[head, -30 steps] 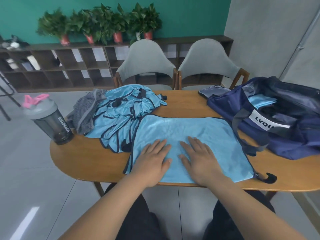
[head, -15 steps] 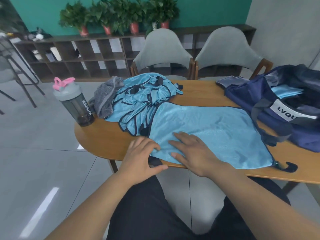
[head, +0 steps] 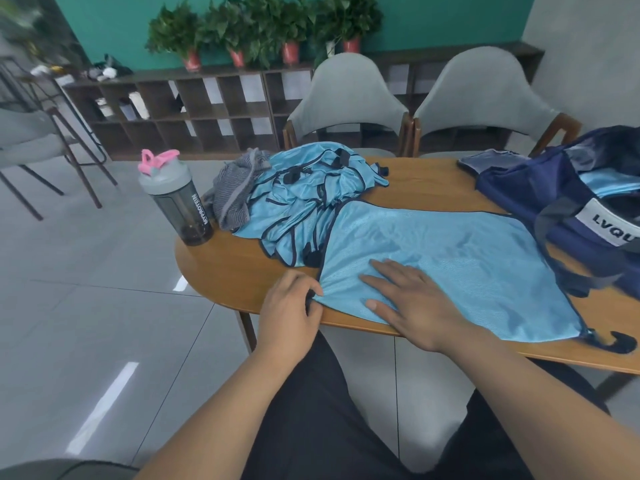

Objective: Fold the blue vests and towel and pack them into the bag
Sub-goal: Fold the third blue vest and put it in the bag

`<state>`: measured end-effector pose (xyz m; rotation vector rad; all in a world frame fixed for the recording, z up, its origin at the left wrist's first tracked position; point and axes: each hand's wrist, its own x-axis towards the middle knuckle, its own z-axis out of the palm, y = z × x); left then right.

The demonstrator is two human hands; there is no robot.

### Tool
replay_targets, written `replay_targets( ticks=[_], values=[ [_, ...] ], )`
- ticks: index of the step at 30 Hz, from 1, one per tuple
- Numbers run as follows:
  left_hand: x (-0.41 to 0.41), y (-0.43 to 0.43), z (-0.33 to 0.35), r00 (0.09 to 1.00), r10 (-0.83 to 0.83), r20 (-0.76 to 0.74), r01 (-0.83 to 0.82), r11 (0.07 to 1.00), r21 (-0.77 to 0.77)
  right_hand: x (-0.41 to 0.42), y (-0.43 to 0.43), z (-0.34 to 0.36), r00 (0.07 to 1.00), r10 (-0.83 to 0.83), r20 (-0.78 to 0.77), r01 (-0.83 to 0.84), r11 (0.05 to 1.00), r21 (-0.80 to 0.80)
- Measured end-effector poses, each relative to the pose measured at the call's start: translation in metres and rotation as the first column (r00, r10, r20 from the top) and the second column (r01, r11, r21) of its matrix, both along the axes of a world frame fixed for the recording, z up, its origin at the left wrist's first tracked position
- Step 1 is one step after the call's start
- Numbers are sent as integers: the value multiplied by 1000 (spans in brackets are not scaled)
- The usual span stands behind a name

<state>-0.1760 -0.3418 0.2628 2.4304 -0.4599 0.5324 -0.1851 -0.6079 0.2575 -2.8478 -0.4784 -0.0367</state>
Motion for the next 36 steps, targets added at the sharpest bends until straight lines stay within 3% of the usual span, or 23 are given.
replay_targets(
  ticks=[3,6,8,10,12,13,15,17,19,21,23,32,34,36],
  values=[
    [5,11,0,995,28,94,-31,999,31,0,0,1,1000,1,-2,-1,1000,-1],
    [11,17,1,979,193,69,-195,980,34,-1,2,2,1000,-6,-12,6,1000,-1],
    [9,15,8,953,291,79,-288,957,-42,-1,3,2,1000,-8,-11,8,1000,-5],
    [2,7,20,953,243,182,-222,967,-128,-1,3,1,1000,-11,-1,11,1000,-12],
    [-10,-14,34,965,0,261,28,994,-103,-1,2,-1,1000,-12,7,12,1000,-13],
    [-14,-28,39,961,-144,237,159,986,-45,0,2,-1,1000,-10,6,10,1000,-7],
    [-13,-55,42,945,-326,32,324,944,60,2,3,-4,1000,2,14,-2,1000,14],
    [1,-71,33,938,-284,-198,310,943,118,2,3,-5,1000,-2,27,1,999,47],
    [18,-74,19,936,-155,-317,250,926,284,0,1,-5,998,-55,13,54,995,89],
    [29,-70,8,939,-43,-342,218,844,490,-4,-5,-5,995,-104,9,103,990,99],
    [34,-67,6,934,-21,-357,228,804,549,-10,-19,-7,990,-140,26,138,987,79],
    [37,-68,16,922,0,-386,245,772,586,-59,-136,-1,906,-413,97,410,911,48],
    [35,-79,19,948,33,-316,172,783,597,-65,-146,1,882,-452,133,447,892,65],
    [26,-103,24,973,-99,-208,195,836,513,-64,-144,0,876,-456,157,446,890,97]
  ],
)
